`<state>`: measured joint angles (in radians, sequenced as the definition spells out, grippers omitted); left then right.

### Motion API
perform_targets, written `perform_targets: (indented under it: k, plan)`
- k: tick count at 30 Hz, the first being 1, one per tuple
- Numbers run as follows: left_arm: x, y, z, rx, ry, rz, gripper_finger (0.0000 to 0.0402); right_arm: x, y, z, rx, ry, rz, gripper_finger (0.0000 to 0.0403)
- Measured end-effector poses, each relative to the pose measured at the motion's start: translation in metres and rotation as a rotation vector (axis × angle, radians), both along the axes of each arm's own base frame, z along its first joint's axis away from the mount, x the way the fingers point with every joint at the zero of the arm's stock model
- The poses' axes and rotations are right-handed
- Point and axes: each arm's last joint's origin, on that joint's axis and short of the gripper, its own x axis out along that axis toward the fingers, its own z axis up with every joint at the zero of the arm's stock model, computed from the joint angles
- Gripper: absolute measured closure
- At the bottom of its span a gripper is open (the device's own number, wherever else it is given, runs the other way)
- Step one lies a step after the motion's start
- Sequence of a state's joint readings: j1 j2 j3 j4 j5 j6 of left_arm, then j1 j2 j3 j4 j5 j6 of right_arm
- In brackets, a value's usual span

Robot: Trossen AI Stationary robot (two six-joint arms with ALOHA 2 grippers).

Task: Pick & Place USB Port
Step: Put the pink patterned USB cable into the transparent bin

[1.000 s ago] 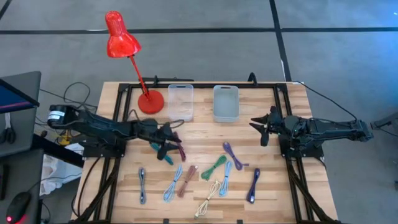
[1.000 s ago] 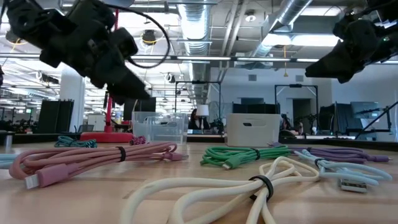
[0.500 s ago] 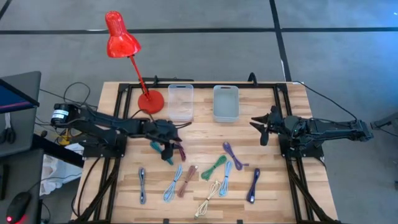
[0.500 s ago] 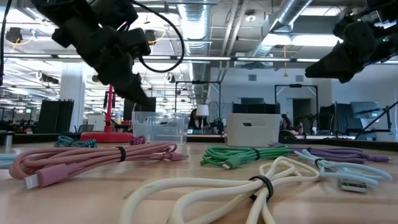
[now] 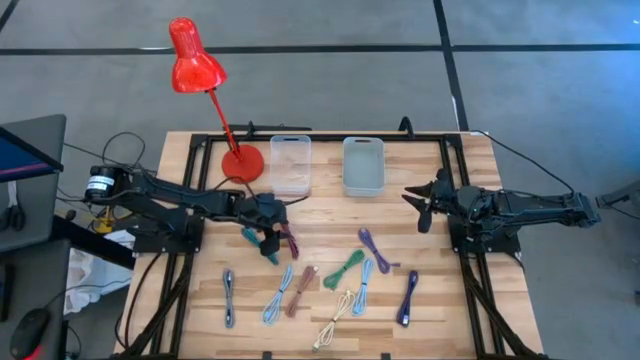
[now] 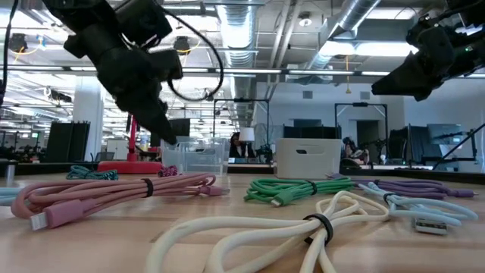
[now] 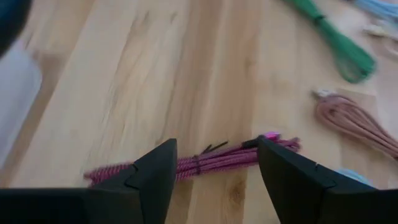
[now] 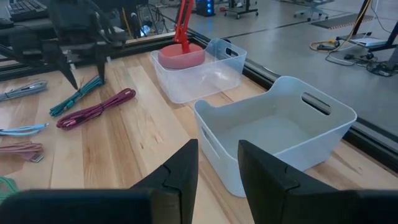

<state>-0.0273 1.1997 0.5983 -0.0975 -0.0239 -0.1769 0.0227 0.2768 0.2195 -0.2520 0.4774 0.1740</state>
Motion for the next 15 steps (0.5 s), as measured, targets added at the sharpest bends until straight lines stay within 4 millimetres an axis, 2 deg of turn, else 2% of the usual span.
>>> perform_targets:
  k: [9, 15]
  plan:
    - [0.009, 0.0, -0.025, -0.271, 0.111, 0.255, 0.0164, 0.0, -0.001, 0.0, -0.03, 0.013, -0.014, 0.0295]
    - [0.012, 0.002, -0.02, -0.517, 0.126, 0.343, 0.0177, 0.0, -0.001, 0.0, -0.054, 0.029, -0.01, 0.0295]
